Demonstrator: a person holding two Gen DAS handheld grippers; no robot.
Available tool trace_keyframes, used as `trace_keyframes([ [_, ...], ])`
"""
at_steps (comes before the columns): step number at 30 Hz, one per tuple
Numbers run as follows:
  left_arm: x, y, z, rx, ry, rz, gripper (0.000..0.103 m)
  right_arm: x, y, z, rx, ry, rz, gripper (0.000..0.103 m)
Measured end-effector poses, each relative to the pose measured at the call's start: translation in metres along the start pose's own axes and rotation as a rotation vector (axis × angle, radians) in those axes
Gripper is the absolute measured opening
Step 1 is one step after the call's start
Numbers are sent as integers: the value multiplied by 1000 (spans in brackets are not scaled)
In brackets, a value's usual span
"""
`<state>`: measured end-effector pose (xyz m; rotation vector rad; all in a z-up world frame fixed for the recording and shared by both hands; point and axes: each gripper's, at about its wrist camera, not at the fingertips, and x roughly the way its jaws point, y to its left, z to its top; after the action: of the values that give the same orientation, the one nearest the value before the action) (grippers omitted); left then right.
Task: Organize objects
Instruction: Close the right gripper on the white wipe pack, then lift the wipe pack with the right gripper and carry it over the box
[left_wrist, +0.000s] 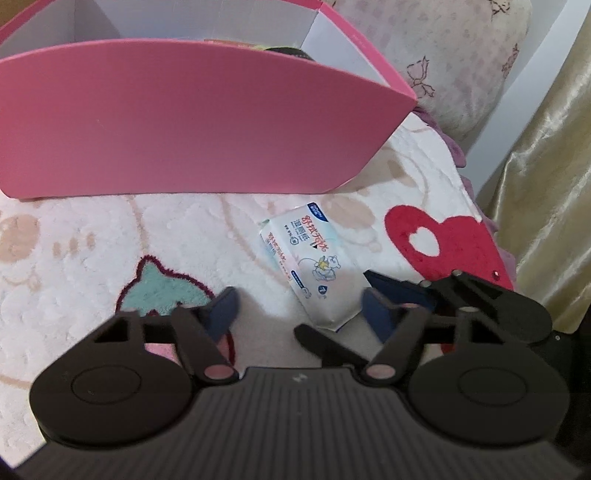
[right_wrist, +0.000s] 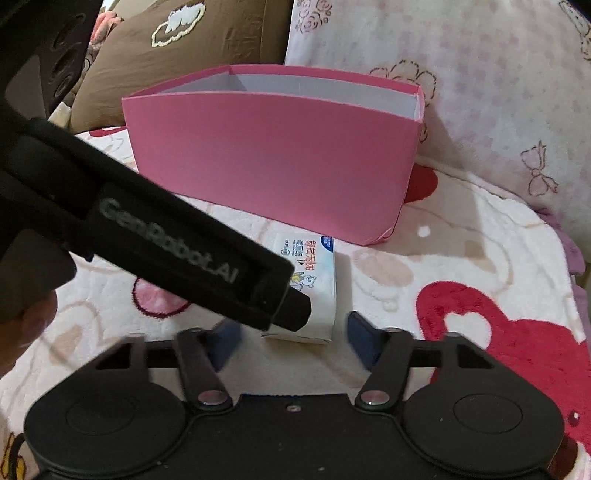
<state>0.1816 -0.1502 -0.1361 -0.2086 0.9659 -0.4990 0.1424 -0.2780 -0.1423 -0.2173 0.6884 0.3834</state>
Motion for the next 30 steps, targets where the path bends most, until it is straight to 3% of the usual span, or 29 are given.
trace_keyframes([
  [2, 0, 2, 1, -2, 4, -28, 35, 0, 0, 0, 8, 0, 0, 46],
  [4, -1, 4, 0, -30, 18, -85, 21, -3, 0, 1, 31, 5, 3, 46],
  [8, -8, -2, -7, -1, 31, -71, 21, -10, 6, 0, 81, 26, 10, 46],
  [12, -17, 7, -13, -49, 56, -91, 22, -21, 9, -3, 196, 52, 51, 46],
  [14, -16, 14, -15, -86, 71, -81, 37, -21, 8, -6, 238, 64, 83, 47],
  [15, -15, 17, -15, -95, 70, -69, 39, -20, 10, -7, 233, 68, 85, 48],
  [18, -6, 20, -17, -91, 26, -64, 37, -15, 18, -11, 196, 74, 66, 48],
  [20, -4, 20, -19, -96, 6, -88, 27, -12, 15, -14, 219, 67, 72, 48],
  [23, -7, 14, -22, -68, -20, -78, 26, -11, 11, -14, 241, 48, 78, 47],
  [30, -20, 17, -23, -117, 9, -111, 25, -27, 19, -14, 251, 37, 53, 46],
])
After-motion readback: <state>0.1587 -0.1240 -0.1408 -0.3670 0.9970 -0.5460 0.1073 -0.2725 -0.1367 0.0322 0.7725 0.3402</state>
